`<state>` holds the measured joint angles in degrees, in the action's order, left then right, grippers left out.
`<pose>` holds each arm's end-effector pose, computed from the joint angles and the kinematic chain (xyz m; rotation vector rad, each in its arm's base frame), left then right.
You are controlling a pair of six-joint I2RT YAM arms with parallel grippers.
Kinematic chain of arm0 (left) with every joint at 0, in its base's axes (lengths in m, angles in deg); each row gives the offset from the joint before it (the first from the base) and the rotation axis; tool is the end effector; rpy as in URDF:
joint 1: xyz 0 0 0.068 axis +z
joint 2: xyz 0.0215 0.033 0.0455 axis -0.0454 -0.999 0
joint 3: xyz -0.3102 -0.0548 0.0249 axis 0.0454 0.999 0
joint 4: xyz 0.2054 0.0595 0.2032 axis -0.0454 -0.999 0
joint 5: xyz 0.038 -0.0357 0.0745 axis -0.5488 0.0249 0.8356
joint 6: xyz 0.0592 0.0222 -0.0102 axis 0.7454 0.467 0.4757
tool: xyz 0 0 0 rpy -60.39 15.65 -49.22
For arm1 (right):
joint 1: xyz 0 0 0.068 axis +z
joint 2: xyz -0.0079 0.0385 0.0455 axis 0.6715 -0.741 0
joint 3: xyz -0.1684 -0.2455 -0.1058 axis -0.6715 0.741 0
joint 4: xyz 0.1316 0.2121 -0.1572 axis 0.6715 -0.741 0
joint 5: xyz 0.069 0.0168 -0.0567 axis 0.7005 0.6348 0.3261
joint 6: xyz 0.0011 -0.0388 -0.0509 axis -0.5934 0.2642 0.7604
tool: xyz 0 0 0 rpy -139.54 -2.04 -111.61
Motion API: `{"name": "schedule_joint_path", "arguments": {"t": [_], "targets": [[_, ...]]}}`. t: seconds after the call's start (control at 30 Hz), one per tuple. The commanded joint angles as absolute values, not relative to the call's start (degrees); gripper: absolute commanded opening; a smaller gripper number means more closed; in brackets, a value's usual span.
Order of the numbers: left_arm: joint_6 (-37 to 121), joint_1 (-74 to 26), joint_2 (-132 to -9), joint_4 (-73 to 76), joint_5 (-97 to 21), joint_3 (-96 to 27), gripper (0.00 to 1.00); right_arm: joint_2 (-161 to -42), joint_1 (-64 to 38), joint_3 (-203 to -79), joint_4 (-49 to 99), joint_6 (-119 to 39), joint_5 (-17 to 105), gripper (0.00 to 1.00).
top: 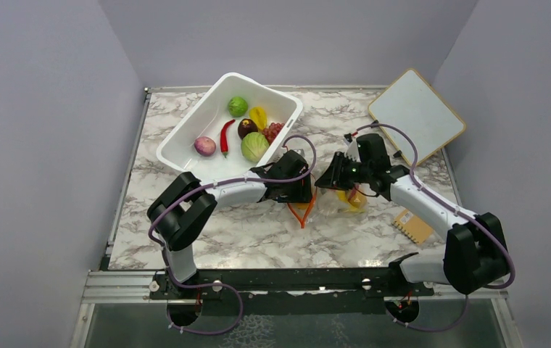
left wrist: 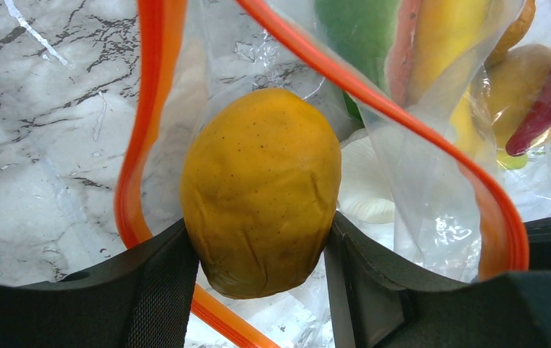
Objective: Open the zip-top bag and remove the fake food
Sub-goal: Pick up the fake fruit from the zipper food storage bag.
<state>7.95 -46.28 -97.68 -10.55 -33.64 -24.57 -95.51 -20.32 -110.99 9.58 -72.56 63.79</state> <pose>0.2724 -0.3169 0.1850 0.0961 2.6161 -0.7513 0.2680 0.1320 0.2398 0.1360 2.5225 1.0442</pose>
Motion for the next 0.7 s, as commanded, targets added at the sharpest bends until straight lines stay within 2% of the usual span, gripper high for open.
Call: {"name": "schedule_joint_path", "arguments": {"t": [0.0, 0.3, 0.5, 0.67], "targets": [[8.0, -46.7, -95.5, -9.9, -34.4, -24.4, 0.29, -96.4, -20.0, -113.6, 6.6, -71.1, 61.1, 0.17], [8.1, -46.7, -94.8, -9.9, -33.8, -24.1, 0.28, -97.8, -19.3, -114.6, 5.9, -70.4, 60.7, 0.1], [8.0, -46.7, -95.0, -9.9, -34.4, -24.2, 0.27, -99.0, -17.1, -117.0, 3.5, -68.6, 58.1, 0.19], [8.0, -46.7, -94.9, -9.9, -34.4, -24.1, 0.26, -101.4, -14.0, -120.4, -0.4, -66.7, 51.8, 0.2]]}}
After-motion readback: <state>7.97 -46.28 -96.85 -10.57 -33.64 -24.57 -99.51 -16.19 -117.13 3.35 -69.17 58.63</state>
